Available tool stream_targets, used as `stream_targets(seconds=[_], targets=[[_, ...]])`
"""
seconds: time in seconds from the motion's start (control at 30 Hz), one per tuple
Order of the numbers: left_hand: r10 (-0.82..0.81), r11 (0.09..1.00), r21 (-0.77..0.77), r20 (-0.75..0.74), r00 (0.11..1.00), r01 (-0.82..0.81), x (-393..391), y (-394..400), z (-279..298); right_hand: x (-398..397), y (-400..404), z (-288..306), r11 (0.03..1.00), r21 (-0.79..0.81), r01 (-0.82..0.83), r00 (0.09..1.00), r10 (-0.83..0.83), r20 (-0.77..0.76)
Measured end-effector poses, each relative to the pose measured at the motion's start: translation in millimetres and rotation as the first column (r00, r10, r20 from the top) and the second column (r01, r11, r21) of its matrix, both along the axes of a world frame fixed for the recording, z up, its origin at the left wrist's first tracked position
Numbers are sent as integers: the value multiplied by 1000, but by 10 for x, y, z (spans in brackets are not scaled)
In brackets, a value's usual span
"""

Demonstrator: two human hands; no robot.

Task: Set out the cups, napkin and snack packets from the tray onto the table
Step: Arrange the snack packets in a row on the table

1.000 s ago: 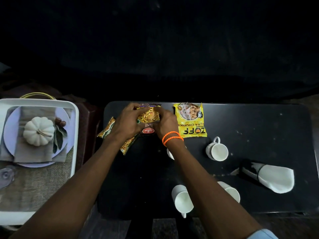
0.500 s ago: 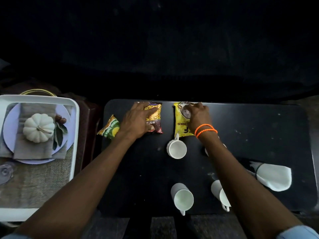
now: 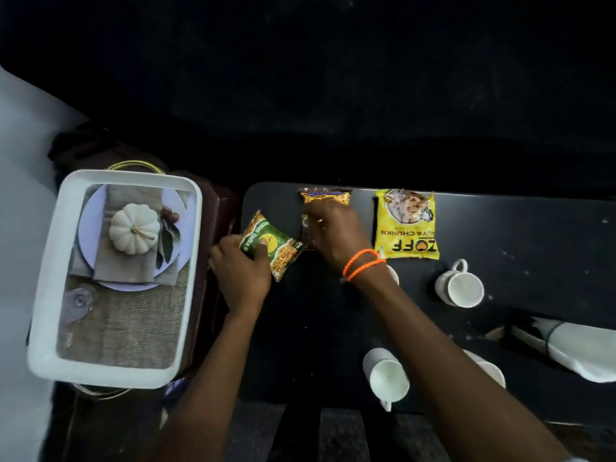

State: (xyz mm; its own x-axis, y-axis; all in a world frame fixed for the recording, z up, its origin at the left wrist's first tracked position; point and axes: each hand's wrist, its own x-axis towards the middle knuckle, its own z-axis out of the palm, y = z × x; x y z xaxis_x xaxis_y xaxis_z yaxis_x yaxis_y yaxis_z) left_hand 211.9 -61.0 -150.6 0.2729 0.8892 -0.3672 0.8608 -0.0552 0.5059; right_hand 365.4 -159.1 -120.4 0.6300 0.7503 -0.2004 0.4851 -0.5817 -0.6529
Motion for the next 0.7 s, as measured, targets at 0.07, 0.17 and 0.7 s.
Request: stream_targets(seconds=[0.07, 0.17, 0.7], targets=[[235, 962, -153, 48, 971, -226, -4, -73, -28, -251, 226, -82, 993, -23, -115, 993, 116, 39], [648, 714, -493, 199, 735, -497, 73, -89, -58, -481, 415, -221, 975, -154, -163, 979, 179, 95], [411, 843, -524, 482, 774, -121, 362, -246, 273, 35, -180, 192, 968, 54, 244, 892, -203, -403]])
